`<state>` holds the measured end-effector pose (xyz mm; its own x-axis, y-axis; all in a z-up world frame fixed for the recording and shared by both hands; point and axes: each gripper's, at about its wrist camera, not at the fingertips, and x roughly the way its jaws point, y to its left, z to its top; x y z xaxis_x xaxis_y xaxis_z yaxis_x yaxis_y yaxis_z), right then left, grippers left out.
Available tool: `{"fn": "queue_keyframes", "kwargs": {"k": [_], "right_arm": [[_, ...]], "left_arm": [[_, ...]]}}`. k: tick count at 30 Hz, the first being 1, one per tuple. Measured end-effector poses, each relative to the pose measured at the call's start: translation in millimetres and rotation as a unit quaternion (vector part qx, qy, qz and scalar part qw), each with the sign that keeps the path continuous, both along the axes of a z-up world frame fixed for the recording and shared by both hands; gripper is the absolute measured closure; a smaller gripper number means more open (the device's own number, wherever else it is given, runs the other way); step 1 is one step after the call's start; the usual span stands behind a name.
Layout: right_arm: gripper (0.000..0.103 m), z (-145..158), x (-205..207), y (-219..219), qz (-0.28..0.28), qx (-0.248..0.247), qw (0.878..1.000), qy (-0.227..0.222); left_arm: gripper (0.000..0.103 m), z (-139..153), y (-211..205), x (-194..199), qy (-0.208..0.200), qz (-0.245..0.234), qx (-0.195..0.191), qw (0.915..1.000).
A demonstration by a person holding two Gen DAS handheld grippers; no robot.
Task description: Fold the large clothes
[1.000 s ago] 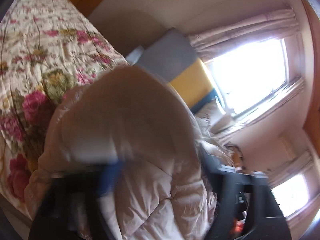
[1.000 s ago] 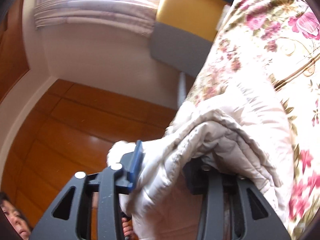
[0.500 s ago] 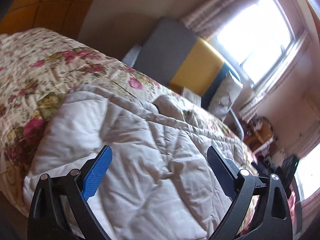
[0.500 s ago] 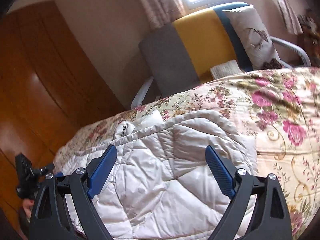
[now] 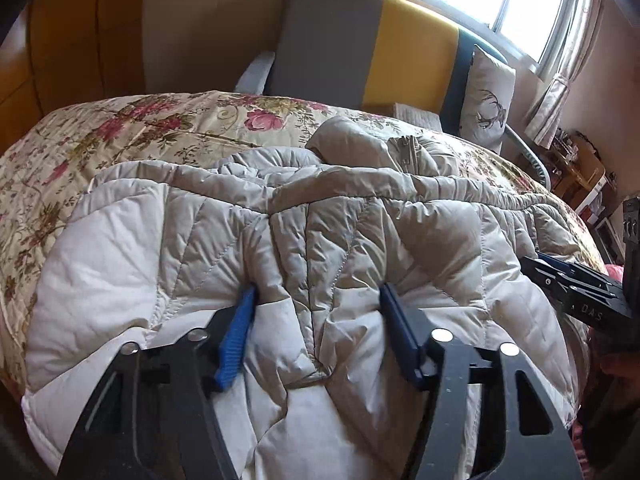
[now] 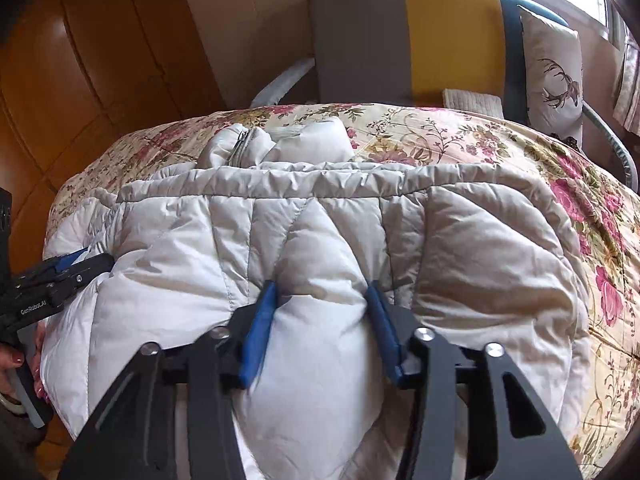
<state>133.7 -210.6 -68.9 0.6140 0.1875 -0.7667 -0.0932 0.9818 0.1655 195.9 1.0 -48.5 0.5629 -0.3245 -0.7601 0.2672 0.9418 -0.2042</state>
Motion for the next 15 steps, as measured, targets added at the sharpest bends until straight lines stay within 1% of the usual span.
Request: {"fn": "queue_keyframes", "kwargs": {"k": [1, 2, 3, 5, 8, 10, 12, 15], "right_arm": [[0.086, 0.0, -2.5, 0.7, 0.004, -0.002, 1.000, -0.003], [0.091, 1.3, -5.2, 2.5, 0.011, -0.008, 1.000, -0.007], [0.099, 5.1, -5.5, 5.5, 0.017, -0.019, 1.000, -0.011], [0.101, 16.3, -9.4, 9.0, 0.026, -0.040, 0.999, -0.024], [0.102, 35.8, -9.0, 12.7, 0.028, -0.047, 0.997, -0.047], [0.102, 47.5, -5.6, 12.8, 0.026, -0.050, 0.996, -0.062], [0.102, 53.2, 2.5, 13.6, 0.024, -0.056, 0.996, -0.071], [0.102, 49.4, 19.0, 13.0, 0.022, -0.057, 0.996, -0.067]], "left_arm": [[0.067, 2.6, -4.0, -4.5, -0.007, -0.007, 0.010, 0.9999], [0.081, 6.2, -7.5, -6.8, -0.010, -0.011, 0.020, 0.9997], [0.091, 11.7, -10.3, -10.0, -0.016, -0.015, 0.030, 0.9993], [0.096, 27.3, -11.3, -14.8, -0.034, -0.018, 0.037, 0.9986], [0.096, 52.2, -9.3, -15.4, -0.058, -0.013, 0.024, 0.9979], [0.096, 64.4, -11.7, -10.0, -0.075, -0.012, 0.032, 0.9966], [0.098, 69.2, -15.8, -2.3, -0.087, -0.011, 0.049, 0.9950], [0.098, 60.4, -20.8, 21.8, -0.077, -0.004, 0.067, 0.9948]]}}
